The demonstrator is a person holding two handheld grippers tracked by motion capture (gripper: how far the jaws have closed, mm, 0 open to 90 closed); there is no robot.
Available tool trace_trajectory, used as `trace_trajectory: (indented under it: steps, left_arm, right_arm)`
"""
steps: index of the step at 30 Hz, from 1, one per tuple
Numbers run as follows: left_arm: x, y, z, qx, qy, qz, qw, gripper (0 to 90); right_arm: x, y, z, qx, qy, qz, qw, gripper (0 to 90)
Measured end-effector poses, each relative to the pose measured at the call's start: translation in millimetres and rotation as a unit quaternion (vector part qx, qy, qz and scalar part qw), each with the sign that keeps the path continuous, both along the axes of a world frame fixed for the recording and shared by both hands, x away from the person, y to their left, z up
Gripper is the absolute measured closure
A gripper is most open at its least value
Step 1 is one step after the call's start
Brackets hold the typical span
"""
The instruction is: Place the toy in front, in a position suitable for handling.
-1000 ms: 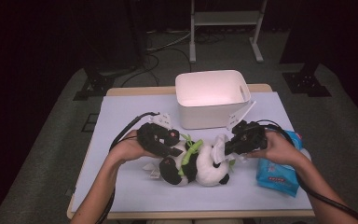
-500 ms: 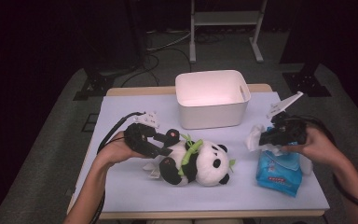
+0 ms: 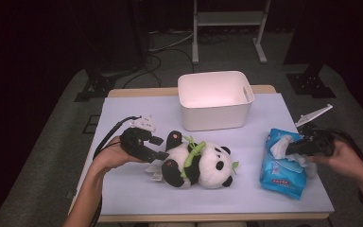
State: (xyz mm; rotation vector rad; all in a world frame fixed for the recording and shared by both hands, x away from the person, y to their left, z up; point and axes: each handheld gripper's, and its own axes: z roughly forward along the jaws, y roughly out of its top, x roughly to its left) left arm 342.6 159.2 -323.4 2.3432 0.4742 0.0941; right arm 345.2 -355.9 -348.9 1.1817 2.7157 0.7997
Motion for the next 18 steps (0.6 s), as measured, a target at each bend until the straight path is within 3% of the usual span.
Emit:
trace_trajectory:
  steps: [4, 18]
  left_arm:
    - [-0.2, 2.3, -2.2, 0.001, 0.001, 0.004, 1.0, 37.5]
    - [-0.9, 5.2, -5.6, 0.005, 0.002, 0.009, 0.9999, 33.6]
  right_arm:
    - [-3.9, -7.1, -6.2, 0.006, 0.001, -0.01, 0.9999, 72.2]
    - [-14.1, -7.3, 10.9, -0.021, -0.015, 0.002, 0.9997, 59.9]
